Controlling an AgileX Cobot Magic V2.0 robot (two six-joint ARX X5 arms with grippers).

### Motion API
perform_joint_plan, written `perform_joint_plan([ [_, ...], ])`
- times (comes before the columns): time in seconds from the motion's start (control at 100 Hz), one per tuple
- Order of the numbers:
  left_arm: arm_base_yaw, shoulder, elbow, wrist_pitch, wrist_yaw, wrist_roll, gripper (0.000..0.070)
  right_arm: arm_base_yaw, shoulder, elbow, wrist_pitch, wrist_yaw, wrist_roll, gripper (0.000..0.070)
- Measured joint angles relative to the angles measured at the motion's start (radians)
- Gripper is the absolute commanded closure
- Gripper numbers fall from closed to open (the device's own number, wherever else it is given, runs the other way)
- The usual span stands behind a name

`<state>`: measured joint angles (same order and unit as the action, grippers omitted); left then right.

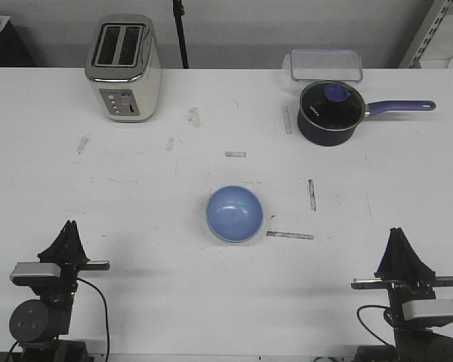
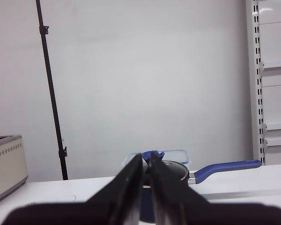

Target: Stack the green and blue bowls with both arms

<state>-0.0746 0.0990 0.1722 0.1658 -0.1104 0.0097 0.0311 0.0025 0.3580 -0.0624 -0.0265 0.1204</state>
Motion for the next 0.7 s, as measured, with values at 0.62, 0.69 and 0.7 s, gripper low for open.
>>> perform_joint_plan([
  [0.62, 0.022, -0.08, -0.13, 0.0, 0.055, 0.0, 0.0698, 0.0, 0.0, 0.0, 0.0, 0.0, 0.0, 0.0682],
  [0.69, 0.023, -0.091, -0.138, 0.003, 0.055, 0.0, 0.0698, 0.0, 0.0, 0.0, 0.0, 0.0, 0.0, 0.0682],
  [0.7, 0.023, -0.092, -0.138, 0.0, 0.055, 0.0, 0.0698, 0.0, 0.0, 0.0, 0.0, 0.0, 0.0, 0.0682],
])
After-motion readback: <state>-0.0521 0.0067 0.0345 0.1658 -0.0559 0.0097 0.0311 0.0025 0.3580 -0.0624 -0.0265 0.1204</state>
